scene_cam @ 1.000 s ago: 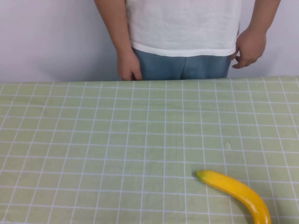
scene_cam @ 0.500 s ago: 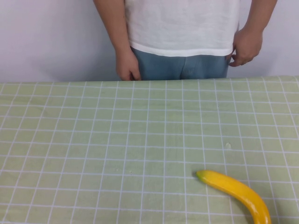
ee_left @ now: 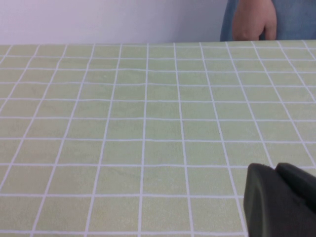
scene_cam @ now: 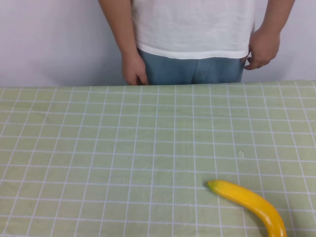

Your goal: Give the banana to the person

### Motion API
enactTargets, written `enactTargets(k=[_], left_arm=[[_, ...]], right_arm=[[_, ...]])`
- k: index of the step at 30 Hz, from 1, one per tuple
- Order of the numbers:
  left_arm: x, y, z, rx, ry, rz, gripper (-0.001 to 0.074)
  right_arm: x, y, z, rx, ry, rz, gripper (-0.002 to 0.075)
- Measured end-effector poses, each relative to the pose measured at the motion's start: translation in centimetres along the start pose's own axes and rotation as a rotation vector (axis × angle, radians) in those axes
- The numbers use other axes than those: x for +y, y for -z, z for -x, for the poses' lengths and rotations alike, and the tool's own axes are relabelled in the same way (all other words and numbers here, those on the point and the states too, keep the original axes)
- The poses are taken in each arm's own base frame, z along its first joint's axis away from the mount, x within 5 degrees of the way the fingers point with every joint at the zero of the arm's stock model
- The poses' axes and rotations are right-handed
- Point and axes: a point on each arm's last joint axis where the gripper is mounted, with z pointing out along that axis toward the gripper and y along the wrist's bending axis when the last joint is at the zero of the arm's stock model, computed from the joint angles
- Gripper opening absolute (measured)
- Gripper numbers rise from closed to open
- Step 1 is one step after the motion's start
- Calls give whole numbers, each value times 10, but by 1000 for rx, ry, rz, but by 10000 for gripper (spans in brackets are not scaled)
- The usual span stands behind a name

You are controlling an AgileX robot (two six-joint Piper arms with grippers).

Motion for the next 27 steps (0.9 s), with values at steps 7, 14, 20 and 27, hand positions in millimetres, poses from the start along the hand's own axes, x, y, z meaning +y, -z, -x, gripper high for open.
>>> enactTargets(k=[7,14,20,27], left_arm=[[0,0,0,0,0,0,0],[0,0,0,0,0,0,0],[0,0,0,0,0,0,0],[0,0,0,0,0,0,0]], right_arm=[[1,0,4,-41,2,8,-6],[3,1,15,-162,2,33,-6],[8,9,40,-452,0,93,-6],[14,32,68,-844,-2,173,-6]])
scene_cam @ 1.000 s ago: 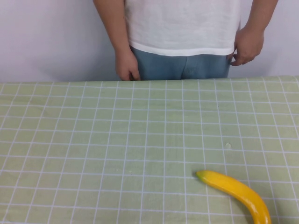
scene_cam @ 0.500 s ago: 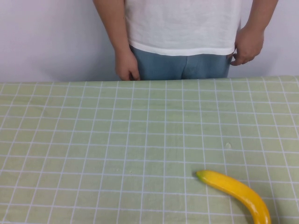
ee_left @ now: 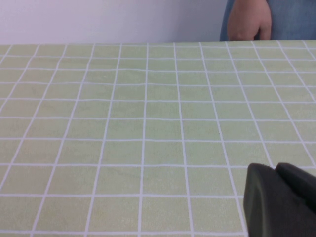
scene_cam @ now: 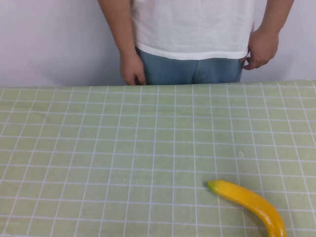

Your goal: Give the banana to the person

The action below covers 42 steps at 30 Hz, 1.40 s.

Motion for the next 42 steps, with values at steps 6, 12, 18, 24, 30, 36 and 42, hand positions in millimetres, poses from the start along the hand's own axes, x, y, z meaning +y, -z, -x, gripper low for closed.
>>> enactTargets(k=[6,12,18,24,30,36,42], left_arm=[[0,0,0,0,0,0,0],[0,0,0,0,0,0,0],[0,0,0,0,0,0,0],[0,0,0,0,0,0,0],[0,0,0,0,0,0,0],[0,0,0,0,0,0,0],[0,0,0,0,0,0,0]], right_arm=[[-3,1,13,-145,-99,-30,-6],[-8,-1,60,-425,-189,-32,-6],[-14,-32,123,-227,-265,-72,-6],[-24,-83,138,215,-291,-163,-6],[-30,-119,98,766,-242,-228,-6],[-22,-131,67,999,-254,-137,-6],[3,-140,19,1365,-200,152,-6]])
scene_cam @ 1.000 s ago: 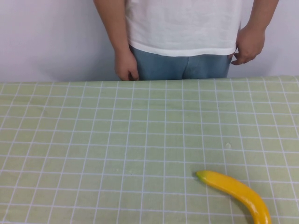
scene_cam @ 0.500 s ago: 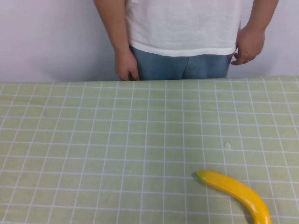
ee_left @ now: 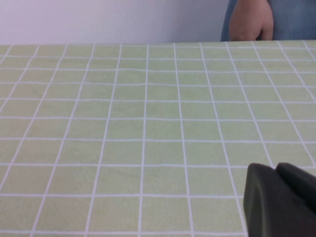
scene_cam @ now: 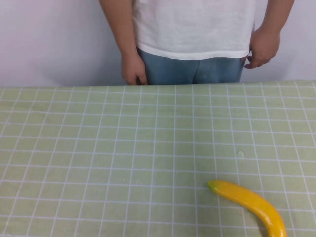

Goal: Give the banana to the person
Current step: Pick up the banana

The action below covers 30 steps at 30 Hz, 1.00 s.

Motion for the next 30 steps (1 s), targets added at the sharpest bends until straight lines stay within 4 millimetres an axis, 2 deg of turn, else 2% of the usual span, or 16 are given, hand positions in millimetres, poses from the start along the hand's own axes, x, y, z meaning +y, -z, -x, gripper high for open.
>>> enactTargets(k=[3,5,8,10,17,24,30], left_arm=[[0,0,0,0,0,0,0],[0,0,0,0,0,0,0],[0,0,0,0,0,0,0],[0,0,0,0,0,0,0],[0,0,0,0,0,0,0],[0,0,0,0,0,0,0],[0,0,0,0,0,0,0]], right_arm=[[6,-27,0,138,90,44,48],[11,-42,0,202,114,73,148],[22,-68,-3,316,158,113,350],[31,-85,-7,384,217,142,430],[52,-140,-24,471,344,176,426],[42,-182,-40,577,414,88,426],[47,-209,-56,661,377,152,426]])
